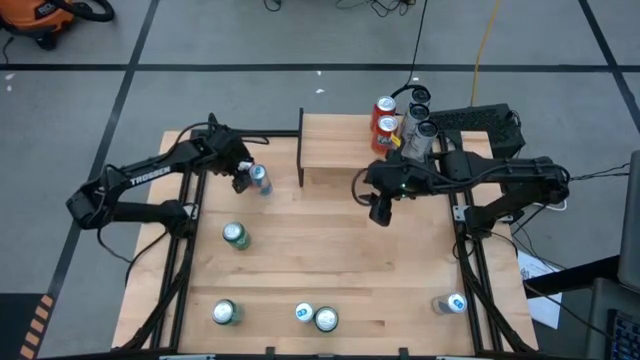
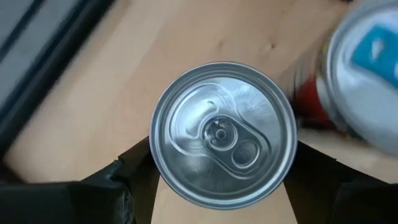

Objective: Place canned beverage on shelf
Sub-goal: Put the red soda can on the shelf aligned with the other red soda can

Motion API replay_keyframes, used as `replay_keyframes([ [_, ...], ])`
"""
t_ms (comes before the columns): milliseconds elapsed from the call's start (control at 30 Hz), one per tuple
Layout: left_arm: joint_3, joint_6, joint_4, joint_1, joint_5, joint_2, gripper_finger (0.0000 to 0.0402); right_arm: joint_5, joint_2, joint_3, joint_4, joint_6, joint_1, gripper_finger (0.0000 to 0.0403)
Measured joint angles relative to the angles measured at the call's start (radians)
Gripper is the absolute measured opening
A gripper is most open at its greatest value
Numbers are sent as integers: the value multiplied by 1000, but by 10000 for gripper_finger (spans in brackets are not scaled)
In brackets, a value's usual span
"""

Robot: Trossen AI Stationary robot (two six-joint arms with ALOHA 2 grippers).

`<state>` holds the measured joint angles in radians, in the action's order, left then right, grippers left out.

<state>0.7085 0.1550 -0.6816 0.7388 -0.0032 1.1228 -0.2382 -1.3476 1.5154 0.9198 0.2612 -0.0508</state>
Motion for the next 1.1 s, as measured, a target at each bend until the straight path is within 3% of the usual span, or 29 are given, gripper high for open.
replay_keyframes([
  [233,38,-58,-264,-39,-47,-96,259,-82,1,-7,25,51,-76,187],
  [433,46,-81,-254,-141,50,-189,259,-177,3,-113,-33,109,-135,167],
  [600,46,-138,-243,-279,102,-188,259,-185,7,-193,-91,183,-195,148],
  [900,46,-176,-4,-542,112,-159,259,-183,8,-381,-449,179,-259,134],
  [1100,46,-62,256,-675,113,-1,259,-149,7,-539,-720,123,-252,153],
])
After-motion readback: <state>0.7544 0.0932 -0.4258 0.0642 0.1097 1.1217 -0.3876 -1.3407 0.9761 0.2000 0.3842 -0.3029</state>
